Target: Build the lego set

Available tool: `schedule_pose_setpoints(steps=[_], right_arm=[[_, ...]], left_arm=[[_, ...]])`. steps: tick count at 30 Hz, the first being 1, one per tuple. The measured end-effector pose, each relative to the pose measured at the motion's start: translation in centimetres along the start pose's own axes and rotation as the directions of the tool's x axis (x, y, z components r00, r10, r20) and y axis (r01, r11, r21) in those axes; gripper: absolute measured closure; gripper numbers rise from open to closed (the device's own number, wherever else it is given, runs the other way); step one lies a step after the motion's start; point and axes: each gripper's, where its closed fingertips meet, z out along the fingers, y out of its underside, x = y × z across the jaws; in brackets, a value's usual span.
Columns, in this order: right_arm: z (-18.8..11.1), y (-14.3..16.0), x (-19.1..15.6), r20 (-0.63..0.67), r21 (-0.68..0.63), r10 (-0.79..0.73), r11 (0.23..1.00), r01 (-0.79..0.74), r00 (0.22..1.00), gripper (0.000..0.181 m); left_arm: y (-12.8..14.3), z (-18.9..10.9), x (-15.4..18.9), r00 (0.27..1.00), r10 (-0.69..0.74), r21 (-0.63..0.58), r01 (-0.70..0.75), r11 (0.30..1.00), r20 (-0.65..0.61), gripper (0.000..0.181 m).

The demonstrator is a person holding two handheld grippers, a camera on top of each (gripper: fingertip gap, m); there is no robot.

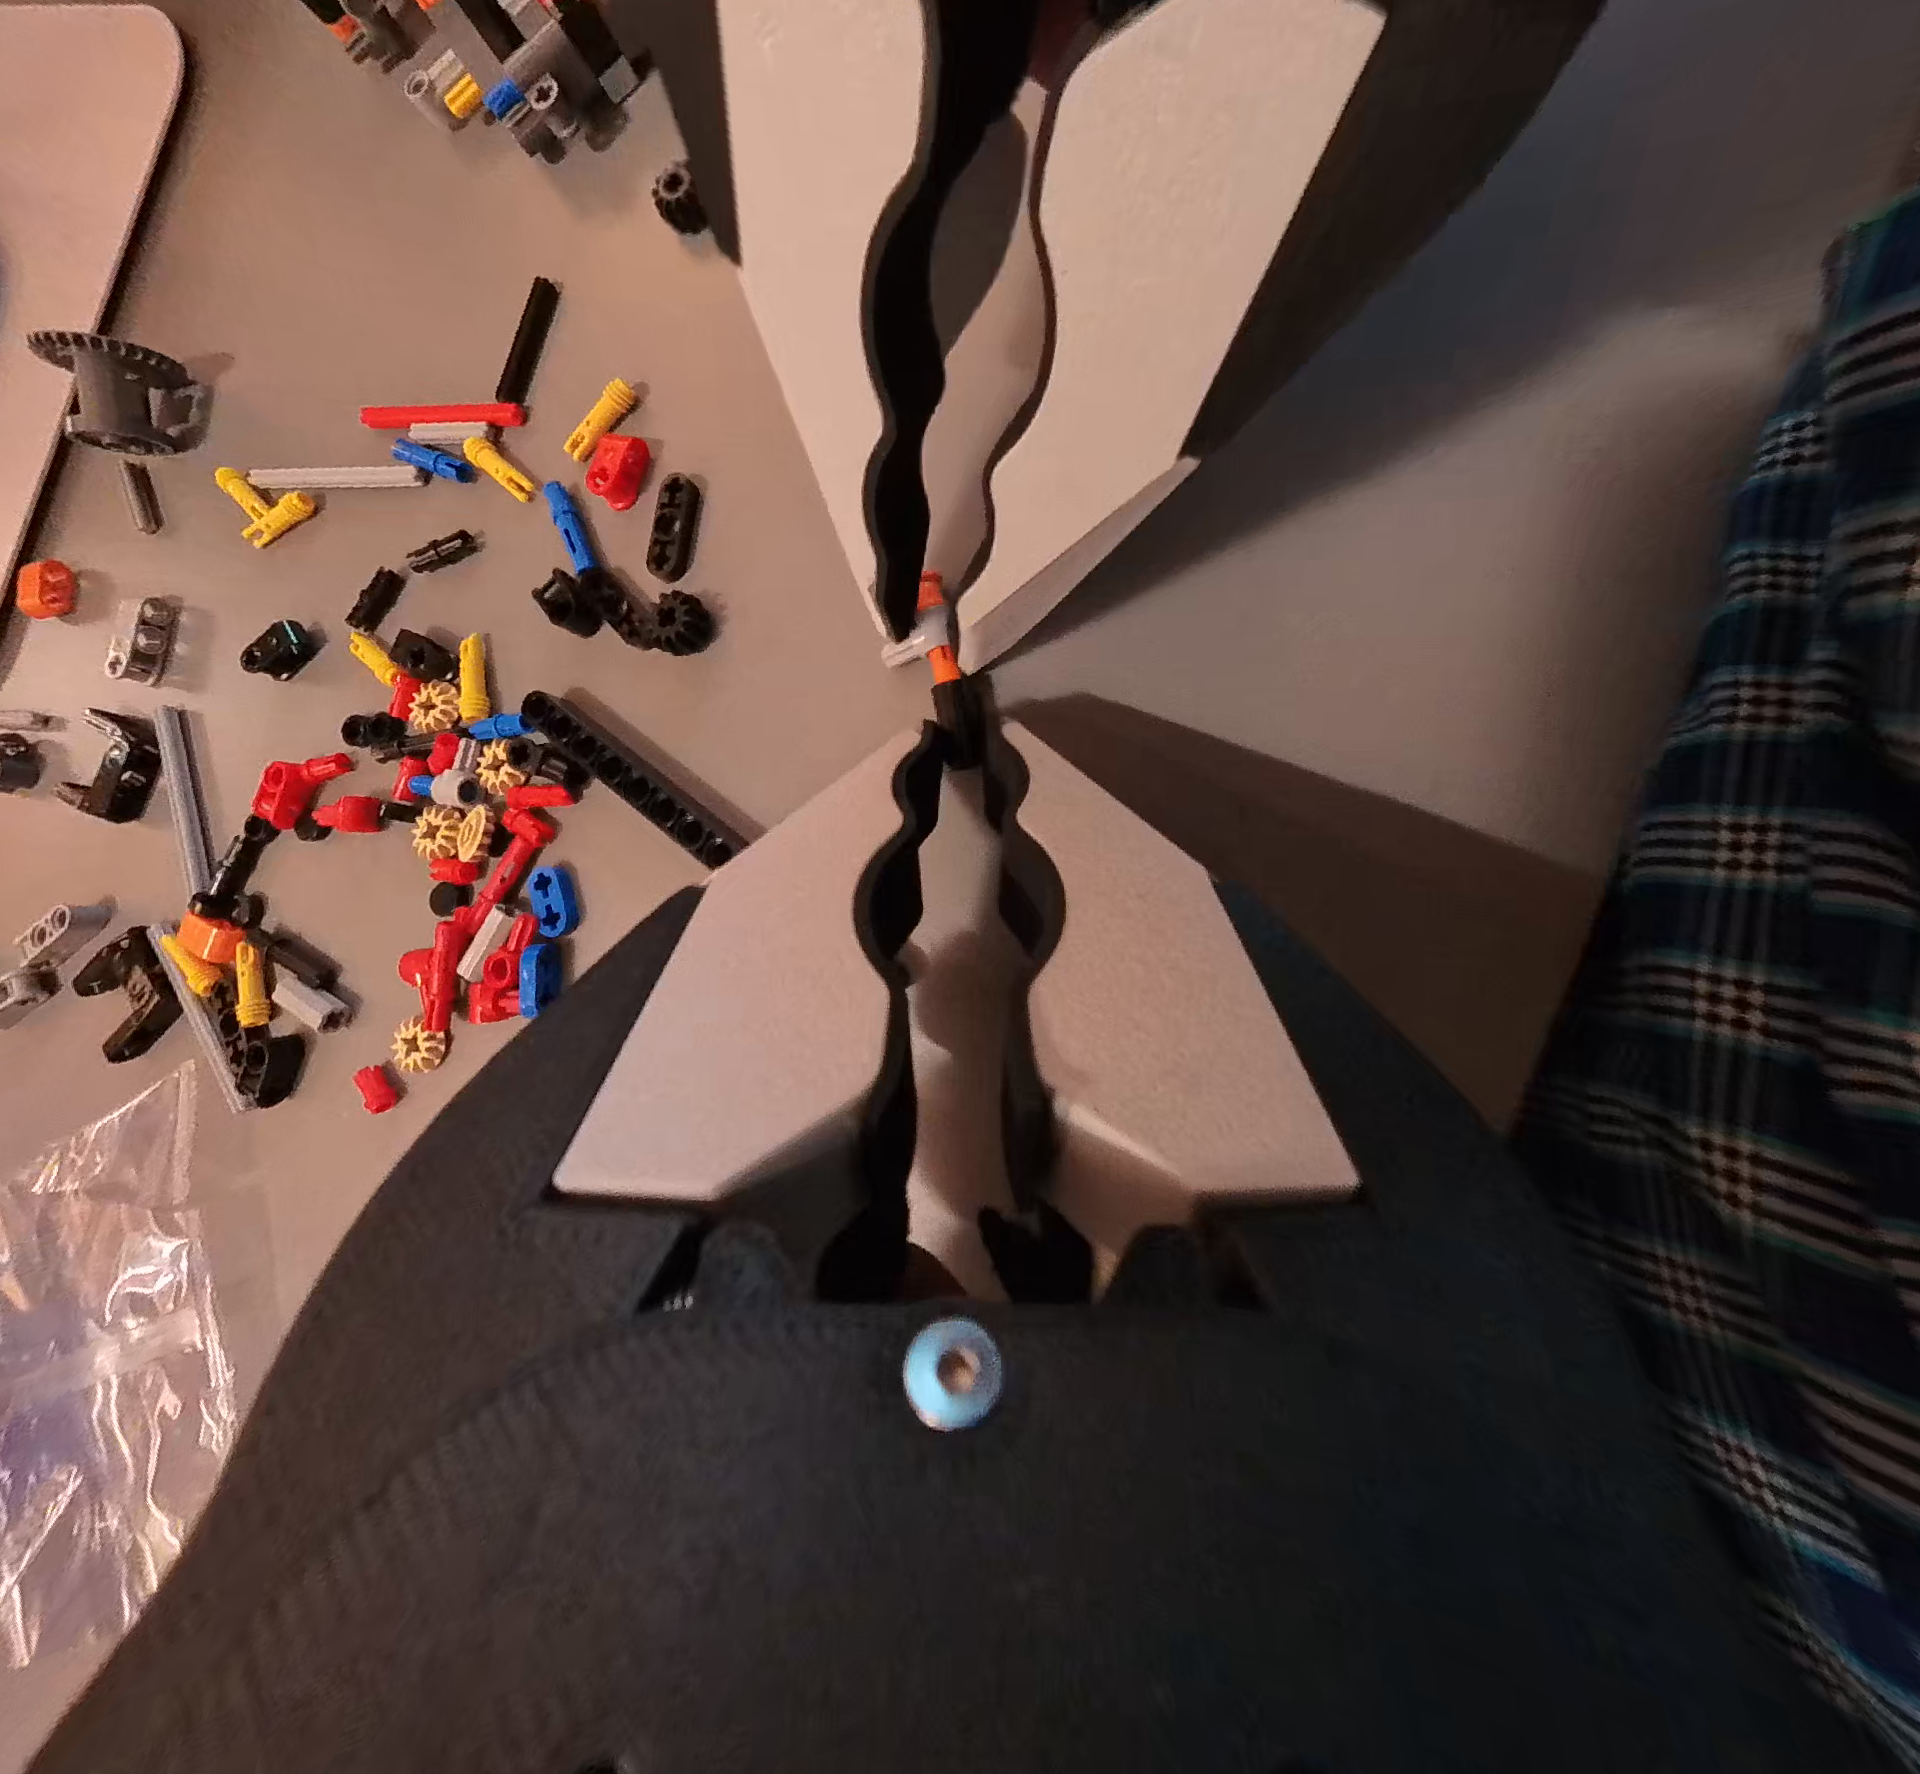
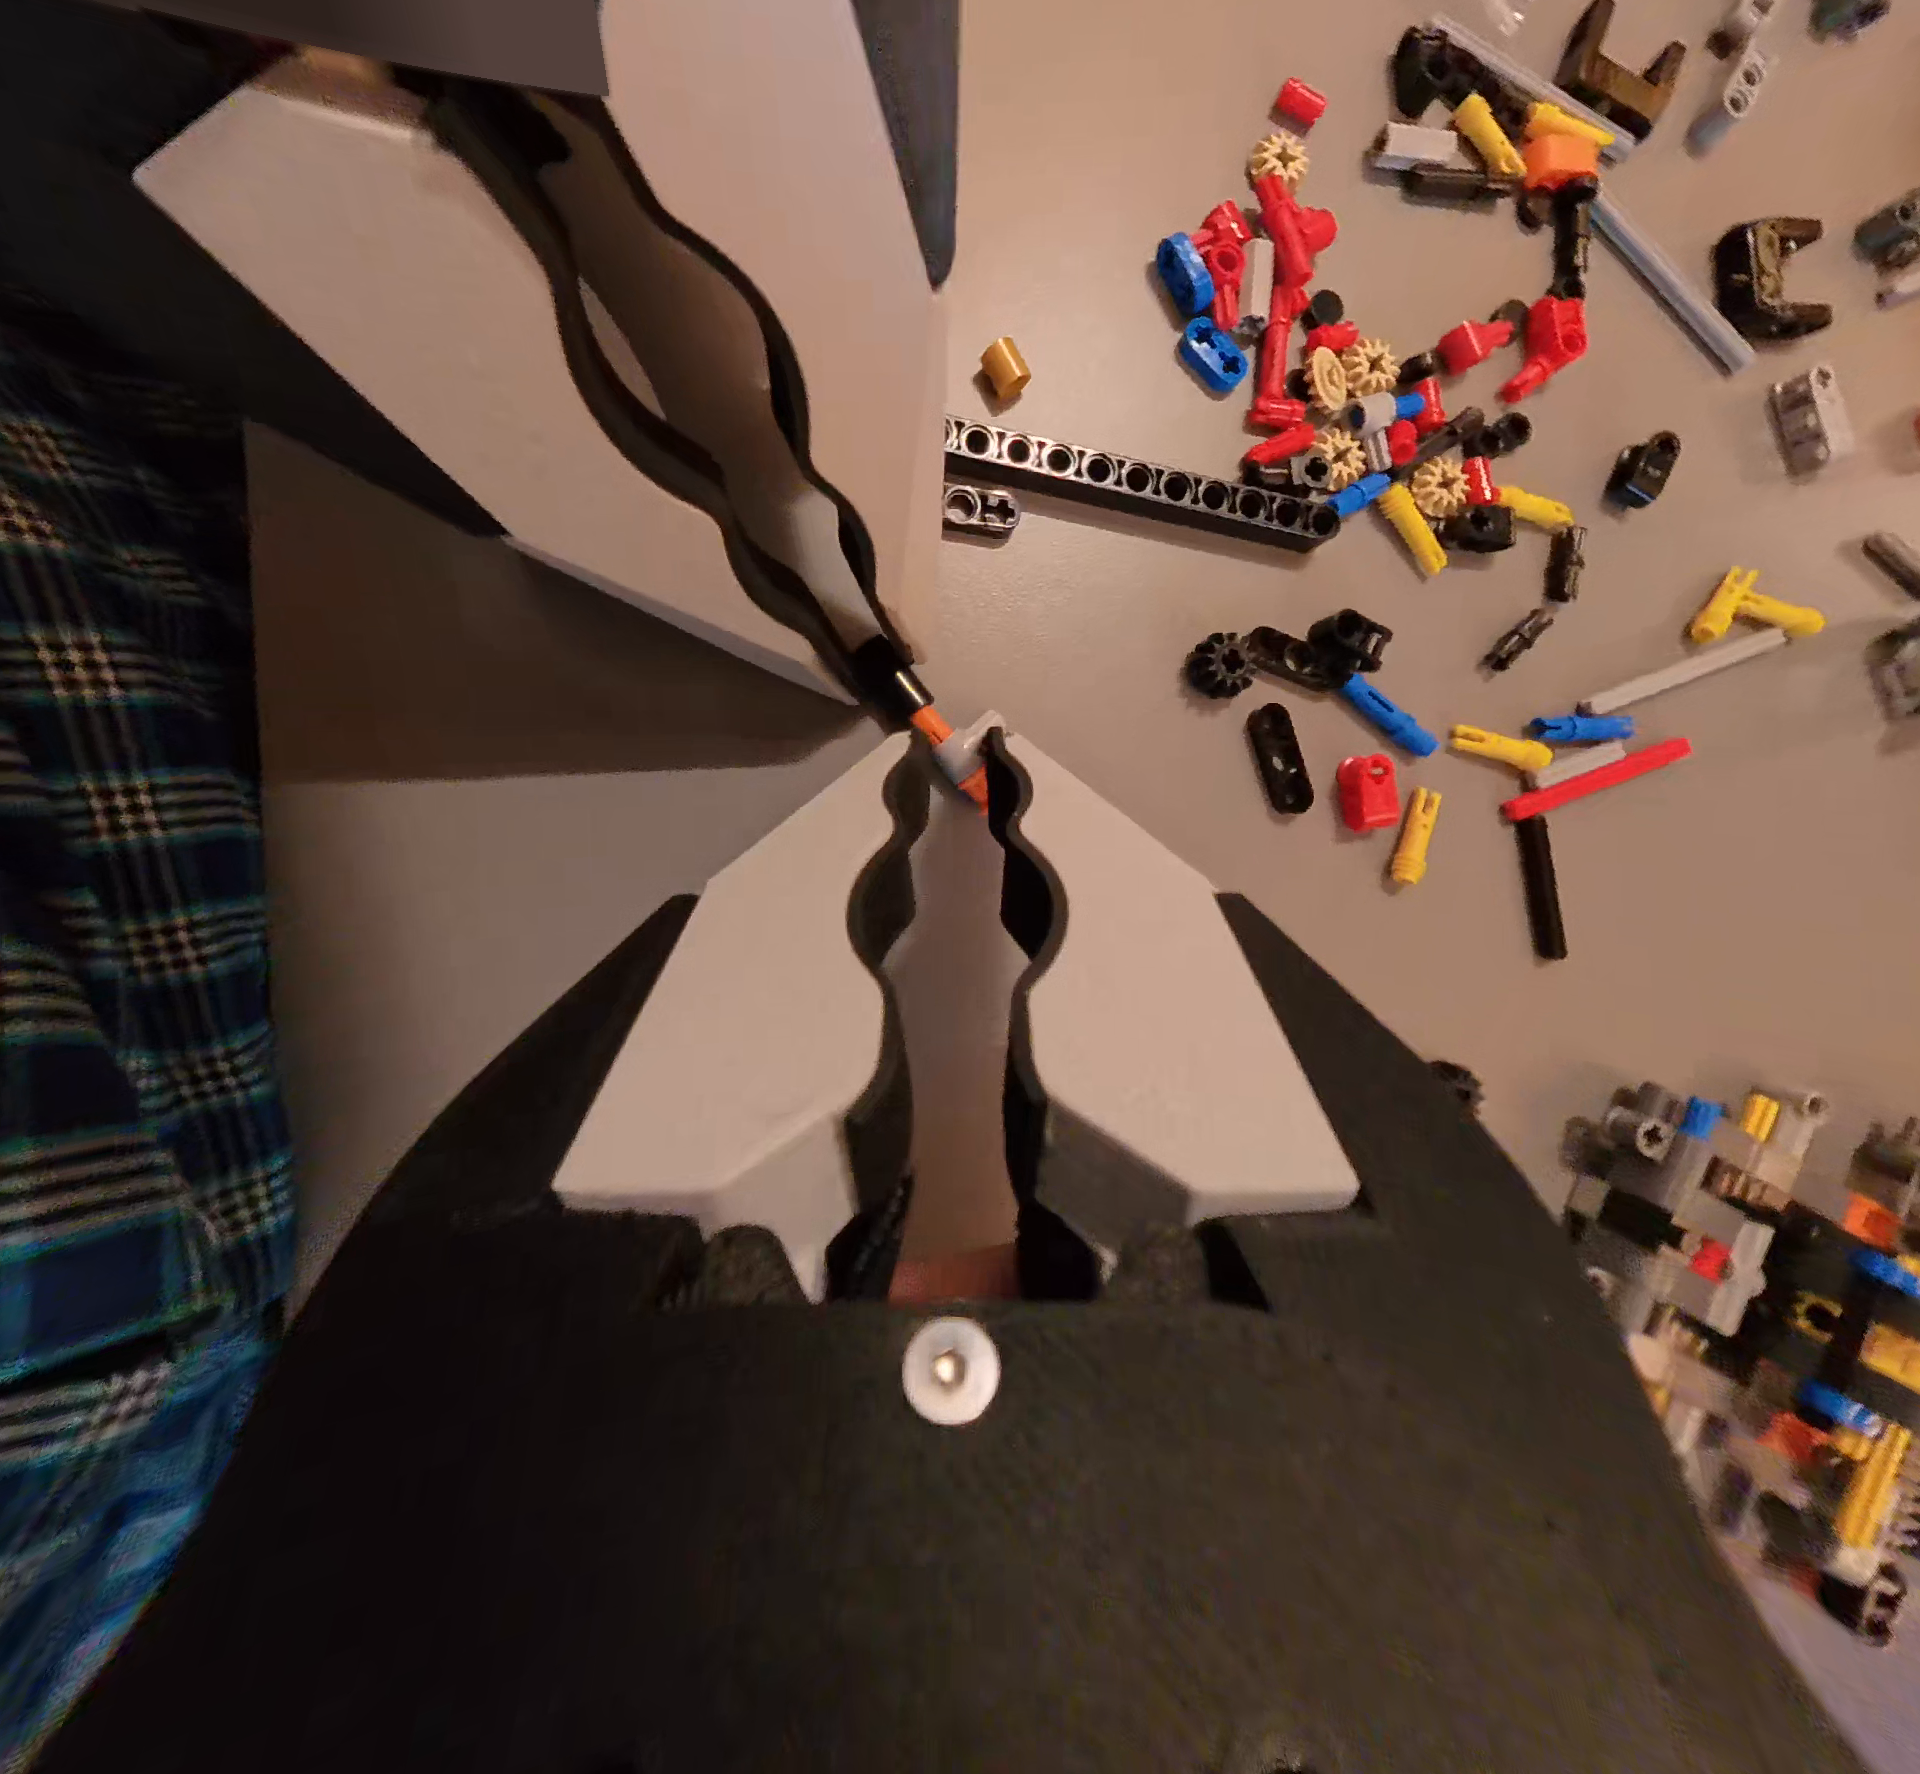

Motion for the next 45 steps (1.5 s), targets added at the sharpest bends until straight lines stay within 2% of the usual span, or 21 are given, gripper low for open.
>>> schedule_pose_setpoints(steps=[9, 17, 28, 34, 39, 45], right_arm=[[0.1, -0.1, 0.1, -0.138, 0.057, 0.188, 0.982, -0.182, 0.972, 0.174], [0.1, -0.2, 0.1, -0.217, 0.053, 0.164, 0.986, -0.156, 0.962, 0.175], [0.1, -0.3, 0.0, -0.078, 0.053, 0.041, 0.998, -0.037, 0.996, 0.176], [0.2, -0.4, -0.1, -0.102, 0.025, 0.088, 0.996, -0.086, 0.991, 0.176], [-0.3, -0.3, -0.2, -0.098, 0.041, 0.151, 0.988, -0.148, 0.984, 0.174], [-0.9, 0.8, 0.0, -0.045, 0.001, 0.09, 0.996, -0.09, 0.995, 0.176]], left_arm=[[0.1, -0.1, -0.3, 1.0, -0.015, 0.04, 0.016, 0.999, -0.009, 0.176], [0.1, -0.1, -0.2, 1.0, 0.009, 0.067, -0.008, 0.998, -0.018, 0.176], [0.0, -0.1, -0.2, 0.994, 0.067, 0.087, -0.059, 0.994, -0.086, 0.176], [0.1, -0.1, -0.2, 0.996, 0.037, 0.083, -0.03, 0.996, -0.082, 0.176], [0.1, -0.2, -0.1, 0.994, 0.075, 0.084, -0.068, 0.994, -0.086, 0.176], [0.1, -0.1, -0.1, 0.988, 0.115, 0.084, -0.106, 0.991, -0.105, 0.176]])
